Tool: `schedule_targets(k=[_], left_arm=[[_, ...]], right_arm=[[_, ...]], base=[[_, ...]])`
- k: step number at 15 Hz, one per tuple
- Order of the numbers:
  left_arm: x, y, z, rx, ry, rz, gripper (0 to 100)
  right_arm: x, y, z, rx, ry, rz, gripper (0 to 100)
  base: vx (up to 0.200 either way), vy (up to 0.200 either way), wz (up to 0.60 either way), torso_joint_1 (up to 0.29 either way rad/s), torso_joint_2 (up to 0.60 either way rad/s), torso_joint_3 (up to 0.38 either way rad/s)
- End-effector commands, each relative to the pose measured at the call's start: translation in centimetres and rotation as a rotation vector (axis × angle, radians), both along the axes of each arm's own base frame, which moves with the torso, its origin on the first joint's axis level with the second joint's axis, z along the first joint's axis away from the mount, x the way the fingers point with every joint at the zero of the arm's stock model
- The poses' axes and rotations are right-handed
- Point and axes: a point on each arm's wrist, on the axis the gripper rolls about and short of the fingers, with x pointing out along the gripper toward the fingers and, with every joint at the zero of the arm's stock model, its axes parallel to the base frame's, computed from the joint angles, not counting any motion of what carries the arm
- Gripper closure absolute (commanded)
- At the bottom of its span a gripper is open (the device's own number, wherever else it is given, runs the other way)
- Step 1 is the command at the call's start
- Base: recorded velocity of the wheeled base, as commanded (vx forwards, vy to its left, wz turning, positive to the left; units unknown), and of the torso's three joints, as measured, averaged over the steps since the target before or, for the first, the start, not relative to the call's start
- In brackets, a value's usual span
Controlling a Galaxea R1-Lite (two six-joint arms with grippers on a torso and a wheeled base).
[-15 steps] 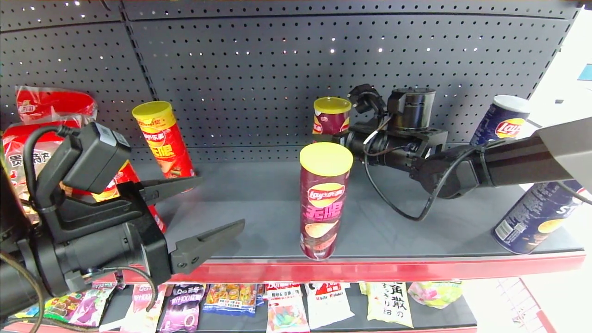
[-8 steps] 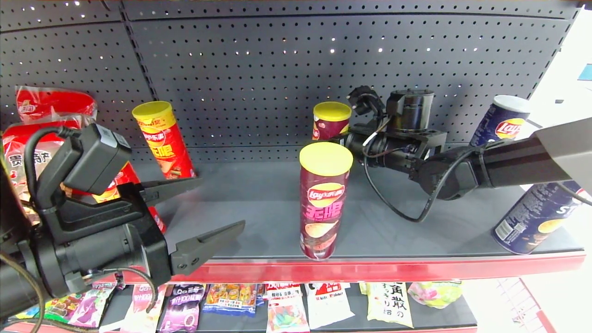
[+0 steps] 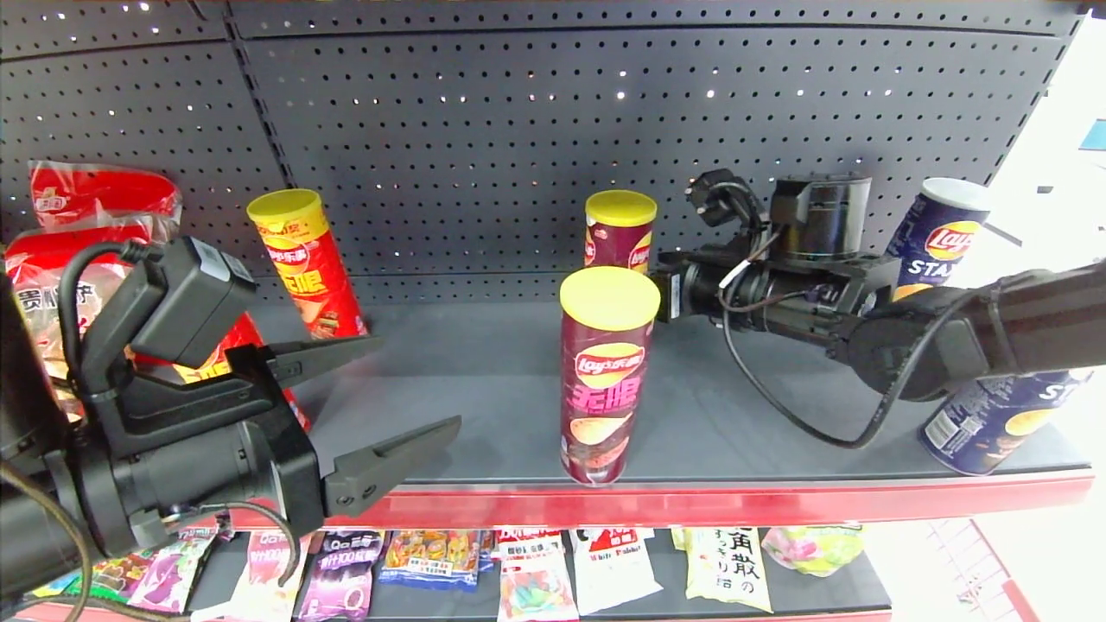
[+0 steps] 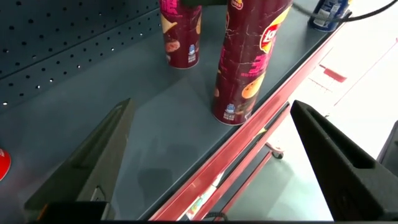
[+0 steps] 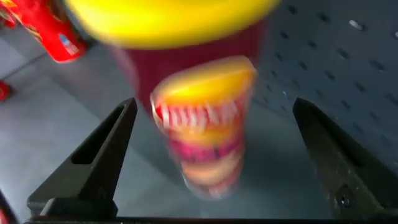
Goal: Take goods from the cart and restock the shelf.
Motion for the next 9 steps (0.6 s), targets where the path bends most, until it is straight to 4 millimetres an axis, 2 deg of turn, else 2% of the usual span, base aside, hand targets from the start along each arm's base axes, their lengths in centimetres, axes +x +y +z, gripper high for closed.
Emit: schedule_targets(k=[1, 5, 9], left_arm=[[0.1, -0.1, -0.1, 0.004, 0.006, -0.001, 0], [0.3, -0.3, -0.4, 0.013, 0.018, -0.005, 0], [1.5, -1.0, -1.7, 0.059, 0.061, 0.03, 0]], right_arm=[[-2.2, -2.0, 1.4, 0.006, -0.014, -0.034, 0], [-5.3, -4.8, 1.4, -0.007, 0.007, -0.078, 0], [-11.6, -7.8, 2.4, -0.004, -0.027, -0.152, 0]], base=[[0.0, 0.0, 0.0, 0.0, 0.0, 0.0], [0.0, 0.0, 0.0, 0.0, 0.0, 0.0], [0.0, 0.0, 0.0, 0.0, 0.0, 0.0]])
